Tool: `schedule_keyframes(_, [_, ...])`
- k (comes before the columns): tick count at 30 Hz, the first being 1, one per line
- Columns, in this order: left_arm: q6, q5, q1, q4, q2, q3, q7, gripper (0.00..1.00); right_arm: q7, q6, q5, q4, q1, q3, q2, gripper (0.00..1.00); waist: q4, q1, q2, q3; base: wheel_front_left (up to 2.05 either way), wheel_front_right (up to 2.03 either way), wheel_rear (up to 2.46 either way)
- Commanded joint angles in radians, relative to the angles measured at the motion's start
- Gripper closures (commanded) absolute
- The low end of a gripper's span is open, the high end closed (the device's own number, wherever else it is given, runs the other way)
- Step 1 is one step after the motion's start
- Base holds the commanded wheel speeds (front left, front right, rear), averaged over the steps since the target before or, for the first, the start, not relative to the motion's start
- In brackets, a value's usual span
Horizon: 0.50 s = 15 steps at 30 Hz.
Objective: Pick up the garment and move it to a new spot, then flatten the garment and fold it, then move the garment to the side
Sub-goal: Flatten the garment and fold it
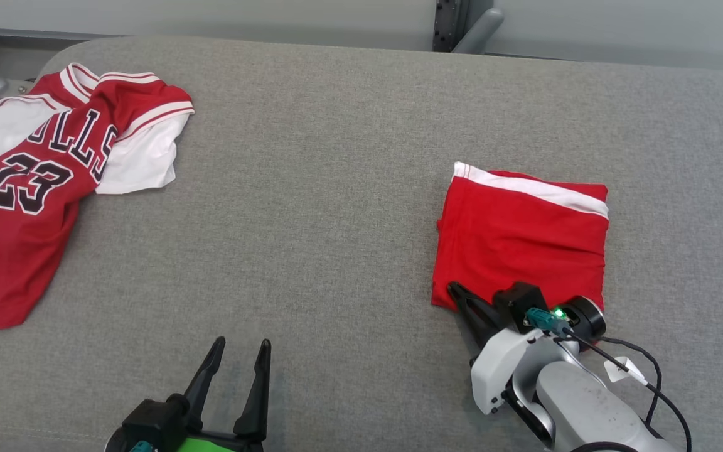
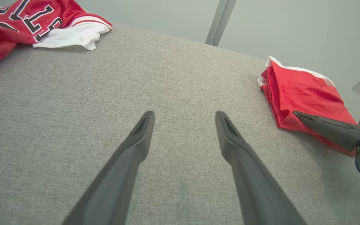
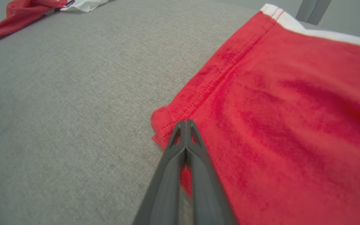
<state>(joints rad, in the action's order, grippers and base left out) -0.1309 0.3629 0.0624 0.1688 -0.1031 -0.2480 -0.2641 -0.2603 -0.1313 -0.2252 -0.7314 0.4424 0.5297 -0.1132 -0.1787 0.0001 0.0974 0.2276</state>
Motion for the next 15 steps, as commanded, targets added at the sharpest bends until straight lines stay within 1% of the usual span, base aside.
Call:
schedule_keyframes(1, [0.000, -0.005, 0.015, 0.002, 0.004, 0.007, 0.000, 0.00, -0.003, 0.001, -0.011, -0.009, 0.008, 0.011, 0.000, 1.00, -0.013, -0.0001, 0.0001, -0.015, 0.00, 0.00, 0.00])
schedule_keyframes(6, [0.000, -0.010, 0.034, 0.000, 0.008, 0.014, 0.000, 0.00, -0.003, 0.001, -0.031, 0.011, 0.001, 0.021, 0.000, 1.00, -0.019, -0.0001, 0.0001, -0.041, 0.00, 0.00, 0.00])
schedule_keyframes(9, [0.000, -0.013, 0.039, -0.004, 0.008, 0.018, 0.000, 0.00, -0.003, 0.001, -0.031, 0.047, -0.016, 0.005, -0.008, 1.00, -0.019, -0.0001, 0.0001, -0.057, 0.00, 0.00, 0.00])
schedule_keyframes(11, [0.000, -0.016, 0.050, -0.013, 0.008, 0.031, 0.000, 0.00, -0.003, 0.001, -0.025, 0.107, -0.041, -0.039, -0.017, 1.00, -0.018, -0.0001, 0.0001, -0.075, 0.00, 0.00, 0.00])
schedule_keyframes(12, [0.000, -0.017, 0.056, -0.018, 0.008, 0.038, 0.000, 0.00, -0.003, 0.001, -0.012, 0.144, -0.058, -0.064, -0.021, 0.82, -0.017, -0.0001, 0.0001, -0.083, 0.00, 0.00, 0.00])
schedule_keyframes(13, [0.000, -0.018, 0.063, -0.021, 0.008, 0.045, 0.000, 0.00, -0.003, 0.001, 0.000, 0.182, -0.080, -0.094, -0.023, 0.57, -0.015, -0.0001, 0.0001, -0.092, 0.00, 0.00, 0.00])
schedule_keyframes(14, [0.000, -0.019, 0.069, -0.024, 0.009, 0.050, 0.000, 0.00, -0.003, 0.001, 0.013, 0.223, -0.103, -0.131, -0.026, 0.11, -0.013, -0.0001, 0.0001, -0.102, 0.00, 0.00, 0.00])
schedule_keyframes(15, [0.000, -0.021, 0.077, -0.026, 0.009, 0.056, 0.000, 0.00, -0.003, 0.001, 0.026, 0.263, -0.132, -0.167, -0.028, 0.00, -0.011, -0.0001, 0.0001, -0.112, 0.00, 0.00, 0.00])
